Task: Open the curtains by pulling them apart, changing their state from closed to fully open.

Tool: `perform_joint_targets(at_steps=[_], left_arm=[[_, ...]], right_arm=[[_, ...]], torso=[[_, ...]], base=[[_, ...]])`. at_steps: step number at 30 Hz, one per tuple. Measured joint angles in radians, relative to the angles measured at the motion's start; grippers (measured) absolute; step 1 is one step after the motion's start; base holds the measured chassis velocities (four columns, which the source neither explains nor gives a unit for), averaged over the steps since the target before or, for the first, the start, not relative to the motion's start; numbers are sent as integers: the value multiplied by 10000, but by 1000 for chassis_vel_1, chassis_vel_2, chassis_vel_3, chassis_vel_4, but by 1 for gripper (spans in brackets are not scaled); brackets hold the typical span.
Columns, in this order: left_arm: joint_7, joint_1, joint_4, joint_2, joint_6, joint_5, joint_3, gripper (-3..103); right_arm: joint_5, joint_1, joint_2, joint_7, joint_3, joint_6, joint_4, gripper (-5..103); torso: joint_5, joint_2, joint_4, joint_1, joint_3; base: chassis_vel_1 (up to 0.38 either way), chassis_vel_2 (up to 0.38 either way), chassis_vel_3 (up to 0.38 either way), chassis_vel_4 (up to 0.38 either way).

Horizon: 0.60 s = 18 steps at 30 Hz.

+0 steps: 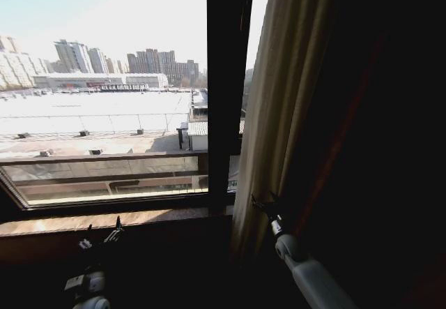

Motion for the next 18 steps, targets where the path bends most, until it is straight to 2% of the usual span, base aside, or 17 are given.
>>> perform_joint_targets(at_steps=[11, 18], left_arm=[[-1, 0, 0, 0, 0, 0, 0, 100], [-1, 0, 0, 0, 0, 0, 1, 100]], right_arm=[[-13, 27, 10, 17, 2, 11, -29, 100], [-19, 35, 12, 23, 3, 16, -39, 100]], torso=[[0, 0, 0, 0, 0], [0, 0, -1, 0, 0]], base=[[0, 0, 0, 0], [80, 47, -66, -57]])
